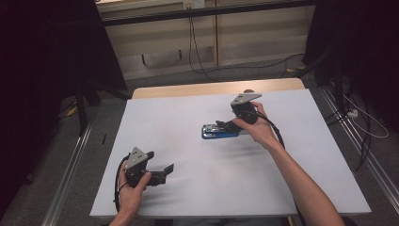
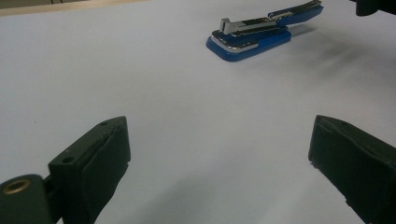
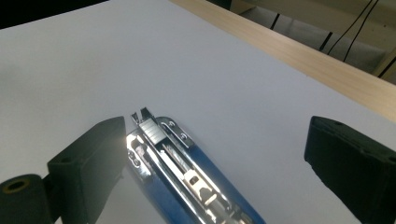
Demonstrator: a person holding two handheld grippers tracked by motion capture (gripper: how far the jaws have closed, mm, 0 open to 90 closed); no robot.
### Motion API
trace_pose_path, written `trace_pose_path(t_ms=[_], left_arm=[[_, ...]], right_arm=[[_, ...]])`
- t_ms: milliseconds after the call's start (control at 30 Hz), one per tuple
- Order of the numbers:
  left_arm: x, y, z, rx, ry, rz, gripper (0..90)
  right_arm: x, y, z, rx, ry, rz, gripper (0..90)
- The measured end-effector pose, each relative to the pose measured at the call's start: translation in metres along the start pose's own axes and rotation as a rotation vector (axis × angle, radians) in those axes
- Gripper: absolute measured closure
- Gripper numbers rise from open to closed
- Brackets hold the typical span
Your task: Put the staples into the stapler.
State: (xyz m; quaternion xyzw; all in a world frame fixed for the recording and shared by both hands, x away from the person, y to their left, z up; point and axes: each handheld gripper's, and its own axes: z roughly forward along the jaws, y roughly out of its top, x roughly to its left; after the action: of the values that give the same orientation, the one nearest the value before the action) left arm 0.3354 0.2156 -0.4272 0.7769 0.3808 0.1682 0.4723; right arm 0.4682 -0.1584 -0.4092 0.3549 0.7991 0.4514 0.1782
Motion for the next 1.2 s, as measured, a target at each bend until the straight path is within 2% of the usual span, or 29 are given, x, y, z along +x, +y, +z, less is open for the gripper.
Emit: trace_pose_path(t_ms=[167,300,367,433,600,767,867,1033,1200], left_arm=[[-0.001,0.0,0.0,0.0,-0.002,0.0,5.7],[-0.001,0.0,0.001,-0.001,0.003,-0.004,5.7],[0.0,0.0,0.0,0.0,0.004,-0.003,5.7],[-0.001,0.0,0.0,-0.001,0.008,-0.002,5.7],[0.0,-0.001,-0.001,0.002,0.003,-0.003,5.8],[0.003,-0.002,-0.002,-0.006,0.007,-0.02,5.7],[0.003,-0.002,-0.002,-0.005,0.008,-0.021,5.6],[0.004,0.0,-0.003,-0.008,0.002,-0.009,5.5],[0.007,-0.001,-0.005,-0.02,0.021,-0.03,5.6]], right_arm=[[0.003,-0.009,-0.01,-0.015,-0.026,0.015,5.9],[0.003,-0.017,-0.017,-0.036,-0.068,0.035,5.6],[0.002,-0.02,-0.02,-0.039,-0.105,0.042,5.4],[-0.001,-0.023,-0.023,-0.039,-0.125,0.066,5.4],[-0.001,-0.026,-0.032,-0.058,-0.161,0.076,5.4],[0.0,-0.031,-0.042,-0.073,-0.169,0.086,5.3],[0.0,-0.035,-0.046,-0.088,-0.177,0.086,5.3],[0.001,-0.041,-0.05,-0.099,-0.163,0.095,4.7],[0.003,-0.045,-0.056,-0.108,-0.168,0.088,4.4]])
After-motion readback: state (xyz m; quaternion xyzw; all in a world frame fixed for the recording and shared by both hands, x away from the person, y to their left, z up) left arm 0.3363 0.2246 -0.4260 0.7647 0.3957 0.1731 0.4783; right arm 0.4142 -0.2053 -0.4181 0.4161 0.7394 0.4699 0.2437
